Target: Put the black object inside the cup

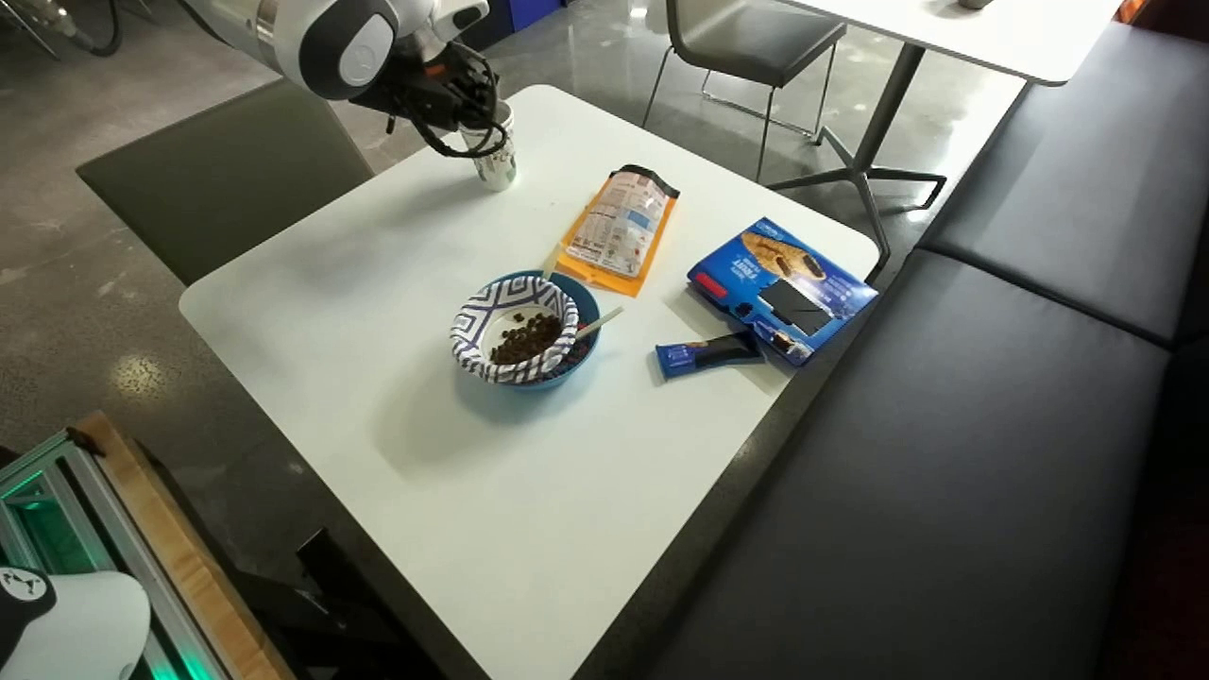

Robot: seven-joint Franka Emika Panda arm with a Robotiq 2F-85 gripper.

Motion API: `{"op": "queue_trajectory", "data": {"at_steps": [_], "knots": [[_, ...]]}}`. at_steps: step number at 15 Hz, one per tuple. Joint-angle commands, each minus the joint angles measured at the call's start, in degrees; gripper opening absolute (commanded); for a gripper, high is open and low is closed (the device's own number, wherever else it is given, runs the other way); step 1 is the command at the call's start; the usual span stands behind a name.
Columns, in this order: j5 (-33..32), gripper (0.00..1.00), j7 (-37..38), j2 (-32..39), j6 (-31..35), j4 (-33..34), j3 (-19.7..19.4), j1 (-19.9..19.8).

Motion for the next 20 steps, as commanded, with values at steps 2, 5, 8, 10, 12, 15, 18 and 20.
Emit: {"op": "queue_trajectory", "data": {"at_steps": [2,5,8,10,12,15,18,20], "knots": [[-2.16,0.86,2.96,-0.96,0.33,-0.19,-1.65,0.86],[-2.1,1.0,2.14,-4.31,-0.11,-1.85,-1.64,-0.87],[0.98,1.0,-2.16,-10.45,-9.83,-5.01,0.75,-5.87],[3.2,1.0,-6.27,-14.77,-18.93,-6.78,1.78,-9.45],[8.09,0.99,-12.48,-18.97,-25.33,-8.81,1.41,-12.05],[10.21,1.0,-16.76,-24.66,-31.52,-12.82,-3.49,-12.32],[9.61,1.0,-16.51,-22.93,-30.87,-10.26,-6.64,-9.94],[9.61,1.0,-16.54,-22.94,-30.79,-10.1,-7.14,-9.47]]}}
